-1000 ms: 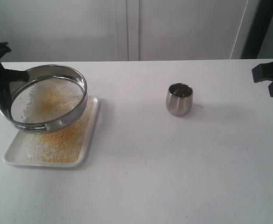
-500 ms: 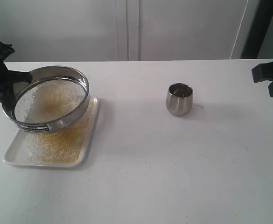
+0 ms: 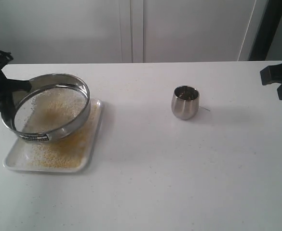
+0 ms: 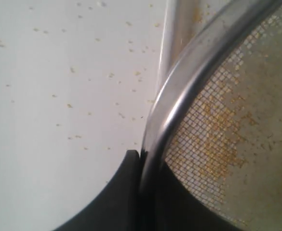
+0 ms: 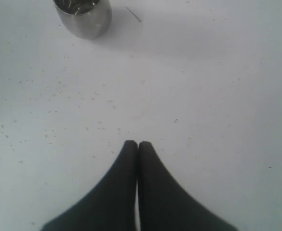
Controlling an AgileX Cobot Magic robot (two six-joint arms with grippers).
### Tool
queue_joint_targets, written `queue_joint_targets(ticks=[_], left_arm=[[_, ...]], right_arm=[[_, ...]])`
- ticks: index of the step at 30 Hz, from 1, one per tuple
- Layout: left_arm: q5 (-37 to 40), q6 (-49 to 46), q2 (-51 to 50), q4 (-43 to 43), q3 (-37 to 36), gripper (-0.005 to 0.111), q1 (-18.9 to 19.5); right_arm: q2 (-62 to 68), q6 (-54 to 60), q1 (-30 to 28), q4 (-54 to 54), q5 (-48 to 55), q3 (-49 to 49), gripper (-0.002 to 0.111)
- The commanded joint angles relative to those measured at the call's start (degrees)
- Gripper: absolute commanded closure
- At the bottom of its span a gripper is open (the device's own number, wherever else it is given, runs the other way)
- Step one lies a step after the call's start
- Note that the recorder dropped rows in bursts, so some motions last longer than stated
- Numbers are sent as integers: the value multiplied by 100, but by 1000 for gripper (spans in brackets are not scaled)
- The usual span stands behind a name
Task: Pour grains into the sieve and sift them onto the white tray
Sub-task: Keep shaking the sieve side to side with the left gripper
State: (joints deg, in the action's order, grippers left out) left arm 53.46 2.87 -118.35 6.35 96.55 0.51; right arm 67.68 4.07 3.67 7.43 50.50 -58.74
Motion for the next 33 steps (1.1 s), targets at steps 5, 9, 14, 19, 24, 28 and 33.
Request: queue_joint_targets(ticks=[5,9,14,19,24,28,33], left_arm=[[-2064,-204,1786,274,-3110,107,-176],[-1300,-138,877,337,-1738,107,54],[1011,-203,136,285,91,107,-41],[-392,96,1554,-73,-2304,107,-125],[-1377,314,1128,-174,-1812,107,-101],[584,314,-41,-50,297,107,-124],[1064,53,574,2,-302,107,-210]], right_arm=[[-29,5,-29,-23,-49,21,108],[-29,5,-29,-23,-49,21,108],[-29,5,-29,-23,-60,21,108],[-29,5,-29,-23,-60,21,108],[-29,5,-29,-23,-60,21,108],[-29,5,-29,-23,-60,21,108],[-29,5,-29,-23,-60,21,108]])
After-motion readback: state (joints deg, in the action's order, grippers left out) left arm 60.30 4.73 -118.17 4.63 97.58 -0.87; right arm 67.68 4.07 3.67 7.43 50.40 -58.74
